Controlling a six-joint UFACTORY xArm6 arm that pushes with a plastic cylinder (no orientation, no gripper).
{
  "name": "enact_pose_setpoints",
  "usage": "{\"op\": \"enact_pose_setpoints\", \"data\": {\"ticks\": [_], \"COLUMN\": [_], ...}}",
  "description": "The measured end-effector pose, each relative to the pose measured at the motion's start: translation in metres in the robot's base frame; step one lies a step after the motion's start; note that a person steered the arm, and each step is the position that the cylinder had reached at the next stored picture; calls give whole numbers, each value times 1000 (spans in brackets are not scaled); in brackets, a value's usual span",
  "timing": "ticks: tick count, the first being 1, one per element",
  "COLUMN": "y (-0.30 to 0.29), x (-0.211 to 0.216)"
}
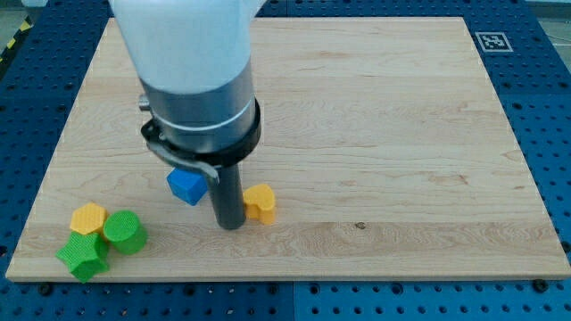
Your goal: Move yellow heart at center of the board
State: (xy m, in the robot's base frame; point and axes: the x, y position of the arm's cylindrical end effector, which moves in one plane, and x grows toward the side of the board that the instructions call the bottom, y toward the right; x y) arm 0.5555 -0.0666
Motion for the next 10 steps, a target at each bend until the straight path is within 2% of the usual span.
{"op": "enact_pose_setpoints", "data": {"ticks": [1,2,5,6,7,8,10], "y": [20,23,20,48,78,74,43], "x": [-37,-45,15,1,-37,-59,-66]}}
